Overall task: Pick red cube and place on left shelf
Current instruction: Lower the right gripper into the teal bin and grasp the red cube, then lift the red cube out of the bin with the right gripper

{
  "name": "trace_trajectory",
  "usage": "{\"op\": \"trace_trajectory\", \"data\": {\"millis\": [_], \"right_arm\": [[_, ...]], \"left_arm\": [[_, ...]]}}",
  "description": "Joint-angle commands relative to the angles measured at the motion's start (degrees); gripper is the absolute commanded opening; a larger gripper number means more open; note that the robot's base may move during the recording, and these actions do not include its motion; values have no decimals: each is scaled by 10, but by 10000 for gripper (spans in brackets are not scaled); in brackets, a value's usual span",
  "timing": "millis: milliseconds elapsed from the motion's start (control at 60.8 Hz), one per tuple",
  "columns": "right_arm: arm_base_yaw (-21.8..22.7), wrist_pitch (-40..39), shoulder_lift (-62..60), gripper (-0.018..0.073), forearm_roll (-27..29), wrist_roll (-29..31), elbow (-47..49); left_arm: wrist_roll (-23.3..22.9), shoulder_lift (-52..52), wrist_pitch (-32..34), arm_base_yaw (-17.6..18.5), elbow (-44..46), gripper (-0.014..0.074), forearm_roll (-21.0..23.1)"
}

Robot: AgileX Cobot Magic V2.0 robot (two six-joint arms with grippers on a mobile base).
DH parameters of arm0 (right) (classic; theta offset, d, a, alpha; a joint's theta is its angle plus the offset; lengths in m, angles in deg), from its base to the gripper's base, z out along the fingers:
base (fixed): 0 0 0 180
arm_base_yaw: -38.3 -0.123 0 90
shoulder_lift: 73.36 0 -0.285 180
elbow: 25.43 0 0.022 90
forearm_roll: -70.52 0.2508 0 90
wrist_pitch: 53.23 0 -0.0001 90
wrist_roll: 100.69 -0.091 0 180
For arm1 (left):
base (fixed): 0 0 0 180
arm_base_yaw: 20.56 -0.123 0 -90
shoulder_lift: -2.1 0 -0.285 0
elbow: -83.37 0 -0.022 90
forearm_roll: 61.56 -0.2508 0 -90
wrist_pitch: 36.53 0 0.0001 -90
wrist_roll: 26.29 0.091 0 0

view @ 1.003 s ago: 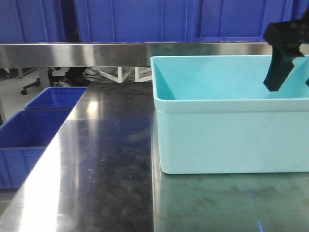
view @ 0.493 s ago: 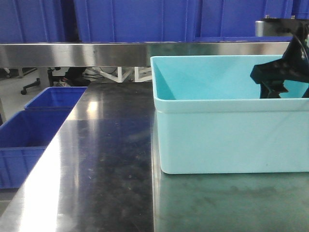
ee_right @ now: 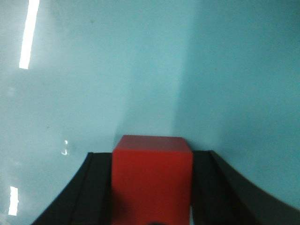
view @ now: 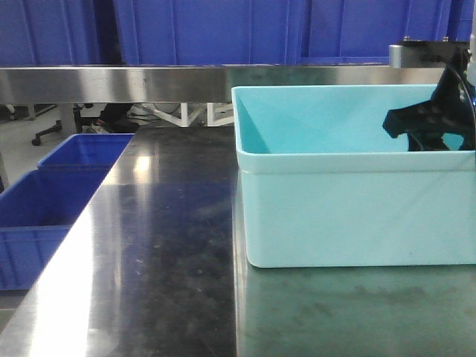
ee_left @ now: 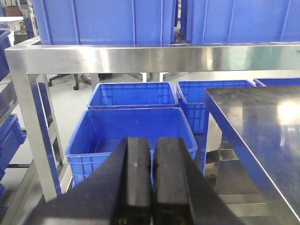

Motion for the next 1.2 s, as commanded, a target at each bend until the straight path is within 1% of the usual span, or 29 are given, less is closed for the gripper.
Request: {"op": "trace_trajectory", "data": {"millis": [0, 82, 230, 543, 691, 839, 1069, 1184], "right_arm": [[3, 2, -29, 172, -5, 0, 37], [3, 17, -43, 172, -5, 0, 54], [3, 18, -99, 172, -5, 0, 63], [2, 19, -277, 172, -5, 0, 46], [2, 4, -387, 172, -5, 0, -3], [2, -17, -519, 172, -5, 0, -84], [2, -17, -723, 172, -5, 0, -208], [2, -17, -821, 172, -5, 0, -252]], "left_arm": [[0, 8, 49, 1, -13, 102, 4], [0, 8, 49, 1, -13, 102, 4], [0, 8, 49, 1, -13, 102, 4], [0, 8, 49, 1, -13, 102, 4], [0, 8, 49, 1, -13, 102, 4], [0, 8, 49, 1, -13, 102, 4], [0, 8, 49, 1, -13, 102, 4], [0, 8, 49, 1, -13, 102, 4]]}}
